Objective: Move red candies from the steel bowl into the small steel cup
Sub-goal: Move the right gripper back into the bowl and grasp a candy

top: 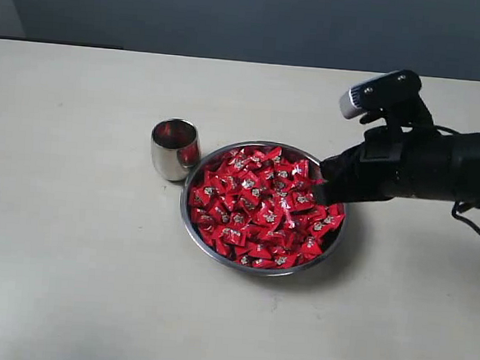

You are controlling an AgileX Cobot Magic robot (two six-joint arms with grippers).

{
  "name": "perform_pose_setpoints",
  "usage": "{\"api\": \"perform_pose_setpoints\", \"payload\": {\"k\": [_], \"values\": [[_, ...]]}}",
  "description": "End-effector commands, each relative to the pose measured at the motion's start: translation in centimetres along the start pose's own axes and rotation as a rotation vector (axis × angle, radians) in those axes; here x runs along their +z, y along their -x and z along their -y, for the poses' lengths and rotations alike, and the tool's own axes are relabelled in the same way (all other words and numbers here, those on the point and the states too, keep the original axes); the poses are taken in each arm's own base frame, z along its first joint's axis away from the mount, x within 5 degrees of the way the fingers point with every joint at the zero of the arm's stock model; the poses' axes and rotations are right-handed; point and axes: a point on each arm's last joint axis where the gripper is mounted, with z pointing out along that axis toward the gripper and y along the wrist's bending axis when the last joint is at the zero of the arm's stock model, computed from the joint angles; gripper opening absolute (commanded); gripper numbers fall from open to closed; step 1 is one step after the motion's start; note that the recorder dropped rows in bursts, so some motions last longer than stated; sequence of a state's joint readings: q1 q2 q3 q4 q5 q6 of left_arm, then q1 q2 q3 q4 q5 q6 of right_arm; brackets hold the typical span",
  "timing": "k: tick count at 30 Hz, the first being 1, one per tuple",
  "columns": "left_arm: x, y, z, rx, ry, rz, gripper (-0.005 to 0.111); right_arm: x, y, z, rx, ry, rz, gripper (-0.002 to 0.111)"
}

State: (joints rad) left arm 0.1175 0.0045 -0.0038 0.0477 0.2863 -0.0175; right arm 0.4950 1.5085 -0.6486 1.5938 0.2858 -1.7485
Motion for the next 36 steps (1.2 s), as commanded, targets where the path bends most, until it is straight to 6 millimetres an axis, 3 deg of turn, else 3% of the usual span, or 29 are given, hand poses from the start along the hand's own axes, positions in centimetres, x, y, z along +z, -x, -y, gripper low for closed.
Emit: {"api": "perform_pose_setpoints", "payload": {"k": [1, 20, 31, 36], "values": [[0.0, -0.1, 0.0, -0.004, 0.000, 0.003, 0.000, -0.3, -1.3, -0.9, -0.051, 0.073, 0.024, -0.001], [0.0, -0.1, 0.0, -0.004, 0.000, 0.003, 0.000, -0.3, -1.1, -0.5, -0.063, 0.037, 0.020, -0.001], [0.0, -0.1, 0.0, -0.004, 0.000, 0.003, 0.000, 3.3, -3.9, -0.8, 0.013, 0.160, -0.108, -0.001], [0.0, -0.1, 0.0, -0.004, 0.000, 0.003, 0.000, 3.7, -4.1, -0.8, 0.022, 0.172, -0.119, -0.001]]}}
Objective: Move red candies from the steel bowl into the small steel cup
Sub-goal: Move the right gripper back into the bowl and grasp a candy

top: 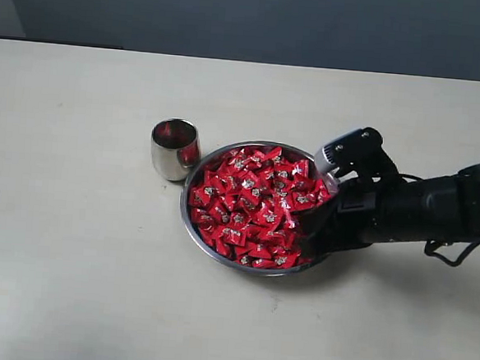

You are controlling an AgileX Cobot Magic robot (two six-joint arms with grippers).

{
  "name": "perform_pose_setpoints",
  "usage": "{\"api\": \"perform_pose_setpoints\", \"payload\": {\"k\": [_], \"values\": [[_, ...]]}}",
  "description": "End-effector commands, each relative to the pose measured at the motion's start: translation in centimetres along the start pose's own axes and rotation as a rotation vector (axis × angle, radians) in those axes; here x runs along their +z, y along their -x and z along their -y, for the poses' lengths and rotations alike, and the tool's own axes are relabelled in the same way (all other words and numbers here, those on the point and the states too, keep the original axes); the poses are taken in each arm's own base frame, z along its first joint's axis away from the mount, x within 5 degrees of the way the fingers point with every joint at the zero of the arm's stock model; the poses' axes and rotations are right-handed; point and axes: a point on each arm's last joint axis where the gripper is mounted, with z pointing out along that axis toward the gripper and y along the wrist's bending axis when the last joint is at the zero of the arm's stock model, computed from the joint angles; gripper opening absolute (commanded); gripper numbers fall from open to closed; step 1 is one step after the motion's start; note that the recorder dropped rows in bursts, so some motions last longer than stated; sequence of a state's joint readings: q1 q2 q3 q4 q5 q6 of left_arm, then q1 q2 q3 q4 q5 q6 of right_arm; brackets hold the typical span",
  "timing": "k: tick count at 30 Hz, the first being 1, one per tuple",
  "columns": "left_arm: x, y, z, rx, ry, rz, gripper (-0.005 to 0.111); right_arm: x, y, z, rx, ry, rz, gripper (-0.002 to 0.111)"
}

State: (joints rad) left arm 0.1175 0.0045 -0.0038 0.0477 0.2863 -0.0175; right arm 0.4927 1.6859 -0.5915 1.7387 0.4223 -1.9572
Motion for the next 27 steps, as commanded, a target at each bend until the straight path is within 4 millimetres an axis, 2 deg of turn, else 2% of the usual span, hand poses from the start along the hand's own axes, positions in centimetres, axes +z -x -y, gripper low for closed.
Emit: {"api": "perform_pose_setpoints", "payload": {"k": [1, 9, 11, 13, 14, 20, 24, 27], "values": [[0.0, -0.1, 0.0, -0.004, 0.000, 0.003, 0.000, 0.1, 0.3, -0.1, 0.011, 0.023, 0.016, -0.001], [0.0, -0.1, 0.0, -0.004, 0.000, 0.003, 0.000, 0.1, 0.5, -0.1, 0.009, 0.035, 0.025, 0.000], [0.0, -0.1, 0.0, -0.004, 0.000, 0.003, 0.000, 0.1, 0.8, -0.1, 0.005, 0.034, 0.033, 0.008], [0.0, -0.1, 0.0, -0.004, 0.000, 0.003, 0.000, 0.1, 1.1, 0.0, 0.042, 0.033, 0.041, 0.032], [0.0, -0.1, 0.0, -0.004, 0.000, 0.003, 0.000, 0.1, 1.1, 0.0, 0.042, 0.031, 0.040, 0.037], [0.0, -0.1, 0.0, -0.004, 0.000, 0.003, 0.000, 0.1, 1.2, 0.2, 0.045, 0.006, 0.035, 0.036], [0.0, -0.1, 0.0, -0.004, 0.000, 0.003, 0.000, 0.7, 1.7, 0.7, 0.066, 0.005, 0.037, 0.036], [0.0, -0.1, 0.0, -0.004, 0.000, 0.003, 0.000, 1.5, 1.3, 0.9, 0.078, 0.009, 0.012, 0.036]]}}
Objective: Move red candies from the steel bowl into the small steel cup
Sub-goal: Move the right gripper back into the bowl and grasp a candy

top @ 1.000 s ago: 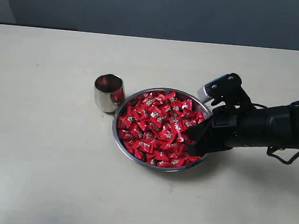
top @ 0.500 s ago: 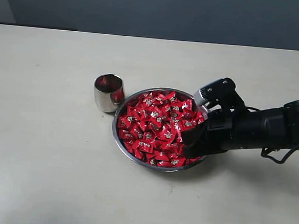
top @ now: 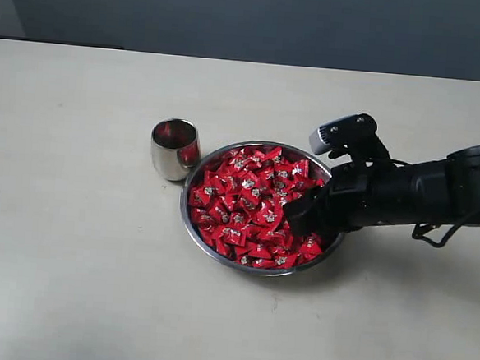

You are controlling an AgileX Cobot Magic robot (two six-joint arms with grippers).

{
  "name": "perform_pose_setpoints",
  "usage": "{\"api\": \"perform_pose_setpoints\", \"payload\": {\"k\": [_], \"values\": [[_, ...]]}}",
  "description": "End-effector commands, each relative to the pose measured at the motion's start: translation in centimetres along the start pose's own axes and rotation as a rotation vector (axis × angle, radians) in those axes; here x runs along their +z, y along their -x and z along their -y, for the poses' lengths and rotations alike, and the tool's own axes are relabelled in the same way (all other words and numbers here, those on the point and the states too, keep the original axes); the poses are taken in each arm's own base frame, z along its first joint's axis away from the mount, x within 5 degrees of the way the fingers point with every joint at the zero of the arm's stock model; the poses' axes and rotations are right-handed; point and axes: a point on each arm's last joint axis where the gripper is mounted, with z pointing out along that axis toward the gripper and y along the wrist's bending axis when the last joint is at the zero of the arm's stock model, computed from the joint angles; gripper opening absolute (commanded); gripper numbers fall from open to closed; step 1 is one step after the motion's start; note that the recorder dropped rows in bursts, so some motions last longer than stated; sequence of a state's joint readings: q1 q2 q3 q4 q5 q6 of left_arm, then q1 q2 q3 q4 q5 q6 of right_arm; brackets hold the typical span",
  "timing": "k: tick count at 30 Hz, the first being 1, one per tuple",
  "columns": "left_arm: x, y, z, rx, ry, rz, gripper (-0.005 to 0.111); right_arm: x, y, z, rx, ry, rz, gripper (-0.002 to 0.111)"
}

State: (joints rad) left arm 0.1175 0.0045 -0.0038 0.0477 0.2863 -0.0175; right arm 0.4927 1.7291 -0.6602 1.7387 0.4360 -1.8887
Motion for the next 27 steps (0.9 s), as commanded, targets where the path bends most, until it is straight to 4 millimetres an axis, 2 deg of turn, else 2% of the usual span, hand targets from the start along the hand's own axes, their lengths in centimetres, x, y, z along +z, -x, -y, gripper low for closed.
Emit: {"api": "perform_pose_setpoints", "payload": {"k": [1, 6, 13, 25, 27], "values": [[0.0, -0.1, 0.0, -0.004, 0.000, 0.003, 0.000, 0.9, -0.3, 0.4, 0.023, 0.005, -0.021, 0.036], [0.0, -0.1, 0.0, -0.004, 0.000, 0.003, 0.000, 1.4, -0.7, 0.5, 0.033, 0.024, -0.037, 0.036], [0.0, -0.1, 0.0, -0.004, 0.000, 0.003, 0.000, 1.5, -0.1, 0.5, 0.027, 0.029, -0.022, 0.036], [0.0, -0.1, 0.0, -0.004, 0.000, 0.003, 0.000, 2.2, -0.8, 0.8, 0.041, 0.032, -0.050, 0.036], [0.0, -0.1, 0.0, -0.004, 0.000, 0.003, 0.000, 2.2, -0.8, 0.8, 0.041, 0.032, -0.050, 0.034]]}}
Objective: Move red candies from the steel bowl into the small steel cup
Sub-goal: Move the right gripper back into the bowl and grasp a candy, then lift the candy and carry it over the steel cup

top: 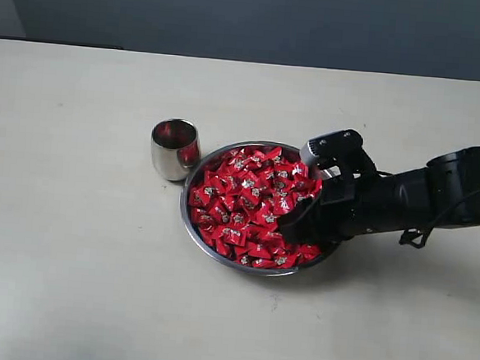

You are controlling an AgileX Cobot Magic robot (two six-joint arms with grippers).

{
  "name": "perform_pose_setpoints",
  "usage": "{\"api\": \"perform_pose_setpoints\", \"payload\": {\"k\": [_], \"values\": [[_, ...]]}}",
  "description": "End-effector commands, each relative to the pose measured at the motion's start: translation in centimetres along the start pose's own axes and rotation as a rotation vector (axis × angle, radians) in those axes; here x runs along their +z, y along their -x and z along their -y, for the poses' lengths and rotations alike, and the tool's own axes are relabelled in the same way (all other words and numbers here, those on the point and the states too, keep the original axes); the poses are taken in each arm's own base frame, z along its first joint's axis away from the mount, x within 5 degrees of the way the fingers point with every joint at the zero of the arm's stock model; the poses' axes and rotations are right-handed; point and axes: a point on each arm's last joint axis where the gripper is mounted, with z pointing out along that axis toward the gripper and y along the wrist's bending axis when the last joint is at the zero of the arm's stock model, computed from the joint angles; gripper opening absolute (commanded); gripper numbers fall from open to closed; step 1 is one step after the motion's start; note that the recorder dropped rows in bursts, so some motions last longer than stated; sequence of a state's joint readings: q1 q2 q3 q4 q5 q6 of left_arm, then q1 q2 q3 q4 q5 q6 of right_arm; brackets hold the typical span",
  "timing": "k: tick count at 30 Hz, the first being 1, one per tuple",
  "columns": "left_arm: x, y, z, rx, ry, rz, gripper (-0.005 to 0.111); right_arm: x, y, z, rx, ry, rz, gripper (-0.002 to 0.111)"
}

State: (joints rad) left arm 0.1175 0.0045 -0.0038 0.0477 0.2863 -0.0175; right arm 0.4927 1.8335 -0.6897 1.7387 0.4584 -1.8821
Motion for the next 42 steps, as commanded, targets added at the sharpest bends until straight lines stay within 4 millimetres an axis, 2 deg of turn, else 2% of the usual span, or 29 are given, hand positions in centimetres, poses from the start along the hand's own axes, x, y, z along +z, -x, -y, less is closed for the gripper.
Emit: {"api": "perform_pose_setpoints", "payload": {"k": [1, 5, 9, 18, 24, 32, 42], "values": [[0.0, -0.1, 0.0, -0.004, 0.000, 0.003, 0.000, -0.1, 0.2, 0.0, 0.002, 0.002, 0.010, 0.030], [0.0, -0.1, 0.0, -0.004, 0.000, 0.003, 0.000, -0.1, 0.3, -0.3, -0.007, 0.040, 0.023, 0.000], [0.0, -0.1, 0.0, -0.004, 0.000, 0.003, 0.000, -0.1, 0.7, -0.5, -0.018, 0.068, 0.041, 0.000], [0.0, -0.1, 0.0, -0.004, 0.000, 0.003, 0.000, -0.2, 1.0, 0.5, -0.025, -0.039, 0.024, 0.000], [0.0, -0.1, 0.0, -0.004, 0.000, 0.003, 0.000, -1.5, 2.2, 0.1, -0.050, -0.065, 0.075, 0.000], [0.0, -0.1, 0.0, -0.004, 0.000, 0.003, 0.000, -4.8, 5.4, -0.8, -0.109, -0.113, 0.212, 0.000], [0.0, -0.1, 0.0, -0.004, 0.000, 0.003, 0.000, -6.0, 11.2, -1.5, -0.180, -0.042, 0.382, -0.001]]}}
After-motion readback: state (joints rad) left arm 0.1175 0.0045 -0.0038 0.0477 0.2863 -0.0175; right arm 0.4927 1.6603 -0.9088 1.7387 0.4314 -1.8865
